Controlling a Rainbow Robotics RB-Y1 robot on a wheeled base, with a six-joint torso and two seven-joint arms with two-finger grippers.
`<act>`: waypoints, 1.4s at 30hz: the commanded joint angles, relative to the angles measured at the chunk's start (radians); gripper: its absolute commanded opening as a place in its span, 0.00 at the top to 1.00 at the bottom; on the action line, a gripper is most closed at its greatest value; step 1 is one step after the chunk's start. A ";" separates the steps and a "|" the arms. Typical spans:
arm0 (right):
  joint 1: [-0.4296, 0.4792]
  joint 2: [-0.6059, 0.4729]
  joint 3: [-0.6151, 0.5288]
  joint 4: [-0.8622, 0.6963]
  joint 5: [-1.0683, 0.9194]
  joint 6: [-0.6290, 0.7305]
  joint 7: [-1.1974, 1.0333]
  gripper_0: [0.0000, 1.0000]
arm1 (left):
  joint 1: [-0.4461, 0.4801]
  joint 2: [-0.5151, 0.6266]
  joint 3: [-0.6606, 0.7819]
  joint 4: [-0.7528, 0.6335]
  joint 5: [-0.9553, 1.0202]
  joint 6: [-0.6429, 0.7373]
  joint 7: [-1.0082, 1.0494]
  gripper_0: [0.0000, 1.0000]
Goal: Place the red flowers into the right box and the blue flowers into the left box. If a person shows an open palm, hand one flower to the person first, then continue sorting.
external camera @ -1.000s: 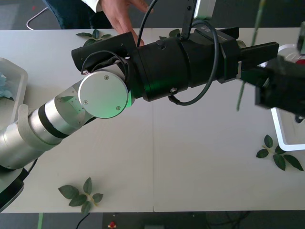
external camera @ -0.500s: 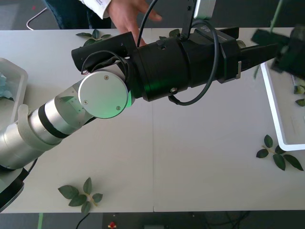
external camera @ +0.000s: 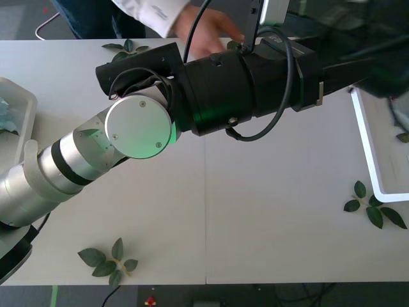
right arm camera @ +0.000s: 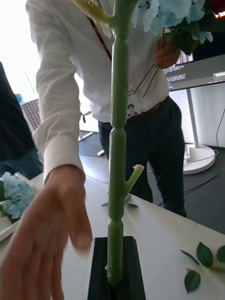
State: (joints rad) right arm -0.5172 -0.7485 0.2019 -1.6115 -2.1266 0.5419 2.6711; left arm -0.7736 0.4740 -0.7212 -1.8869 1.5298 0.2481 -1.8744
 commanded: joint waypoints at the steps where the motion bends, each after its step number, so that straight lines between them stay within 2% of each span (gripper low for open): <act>1: -0.118 0.080 0.080 0.053 0.048 -0.063 0.034 1.00 | -0.047 0.026 -0.007 -0.012 0.006 -0.013 -0.006 0.00; 6: -0.191 0.150 0.140 0.124 0.096 -0.137 0.034 1.00 | -0.047 0.026 -0.007 -0.012 0.006 -0.013 -0.006 0.00; 12: -0.248 0.207 0.165 0.200 0.103 -0.148 0.034 1.00 | -0.047 0.026 -0.007 -0.012 0.006 -0.013 -0.006 0.00; 20: -0.254 0.218 0.176 0.209 0.103 -0.160 0.034 0.99 | -0.047 0.026 -0.007 -0.012 0.006 -0.013 -0.006 0.00; 21: -0.253 0.218 0.179 0.209 0.103 -0.162 0.034 0.78 | -0.047 0.026 -0.007 -0.012 0.006 -0.013 -0.006 0.00; 22: -0.253 0.218 0.180 0.209 0.105 -0.165 0.034 0.62 | -0.047 0.026 -0.007 -0.012 0.006 -0.013 -0.006 0.00; 23: -0.253 0.218 0.183 0.209 0.103 -0.171 0.034 0.34 | -0.047 0.026 -0.007 -0.012 0.006 -0.013 -0.006 0.00; 24: -0.254 0.218 0.186 0.209 0.103 -0.174 0.034 0.14 | -0.047 0.026 -0.007 -0.012 0.006 -0.013 -0.006 0.00; 25: -0.254 0.218 0.188 0.209 0.103 -0.174 0.034 0.04 | -0.047 0.026 -0.007 -0.012 0.006 -0.013 -0.006 0.00; 26: -0.253 0.219 0.188 0.209 0.103 -0.177 0.034 0.00 | -0.047 0.026 -0.007 -0.012 0.006 -0.013 -0.006 0.00; 40: -0.251 0.219 0.188 0.209 0.102 -0.168 0.034 0.00 | -0.047 0.026 -0.007 -0.012 0.006 -0.013 -0.006 0.00; 42: -0.251 0.202 0.188 0.209 0.076 -0.168 0.034 0.00 | -0.024 0.025 -0.026 -0.003 0.004 -0.012 -0.008 0.00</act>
State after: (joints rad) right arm -0.7234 -0.5515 0.3808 -1.3894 -2.0304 0.3726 2.6712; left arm -0.7737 0.4746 -0.7239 -1.8842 1.5298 0.2480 -1.8744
